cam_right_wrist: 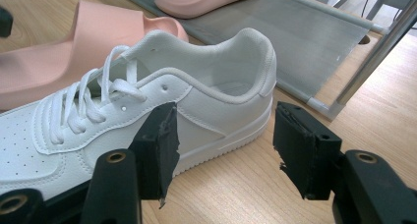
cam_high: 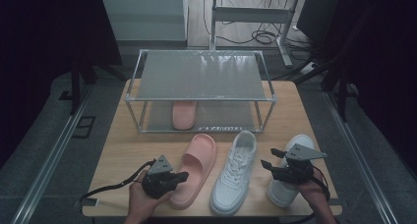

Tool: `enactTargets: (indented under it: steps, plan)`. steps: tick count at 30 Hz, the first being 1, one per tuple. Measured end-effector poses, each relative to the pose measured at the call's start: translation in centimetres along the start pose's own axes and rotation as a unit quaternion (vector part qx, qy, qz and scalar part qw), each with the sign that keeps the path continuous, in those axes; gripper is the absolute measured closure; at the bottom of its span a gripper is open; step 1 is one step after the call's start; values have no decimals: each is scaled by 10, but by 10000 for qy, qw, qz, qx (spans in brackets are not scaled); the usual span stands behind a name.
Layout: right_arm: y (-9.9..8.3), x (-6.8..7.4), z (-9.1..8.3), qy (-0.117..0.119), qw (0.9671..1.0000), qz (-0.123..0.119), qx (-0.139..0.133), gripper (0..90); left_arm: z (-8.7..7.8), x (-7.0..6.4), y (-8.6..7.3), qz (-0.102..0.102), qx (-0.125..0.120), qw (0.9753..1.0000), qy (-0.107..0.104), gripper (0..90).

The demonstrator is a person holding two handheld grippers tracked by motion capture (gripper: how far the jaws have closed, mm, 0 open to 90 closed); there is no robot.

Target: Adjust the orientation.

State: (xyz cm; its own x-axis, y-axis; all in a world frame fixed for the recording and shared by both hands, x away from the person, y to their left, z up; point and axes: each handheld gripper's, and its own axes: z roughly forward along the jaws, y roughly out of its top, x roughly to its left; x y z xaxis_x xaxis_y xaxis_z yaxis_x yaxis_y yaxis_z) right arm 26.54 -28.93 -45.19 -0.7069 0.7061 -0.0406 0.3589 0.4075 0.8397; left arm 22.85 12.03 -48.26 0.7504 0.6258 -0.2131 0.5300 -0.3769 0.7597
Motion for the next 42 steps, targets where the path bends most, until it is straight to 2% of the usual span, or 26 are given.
enactTargets:
  steps: [9, 16, 24, 32, 39, 42]
  plan:
    - [0, 3, 3, 32, 10000, -34, 43, 429, 22, -17, -1, 150, 336, 9991, -222, 882]
    - [0, 2, 4, 36, 10000, -43, 47, 429, 37, -24, 0, 279, 501, 9982, -153, 885]
    - [0, 2, 1, 28, 10000, -37, 20, 430, 47, -25, -5, 302, 707, 9970, -74, 886]
    - [0, 2, 2, 37, 10000, -39, 33, 429, 46, -24, -6, 336, 779, 9964, -36, 886]
    - [1, 1, -1, 10, 10000, -31, -9, 429, 41, -23, -6, 468, 840, 9952, 209, 885]
    - [1, 1, 0, 7, 10000, -43, -2, 429, 39, -22, -6, 487, 846, 9949, 245, 885]
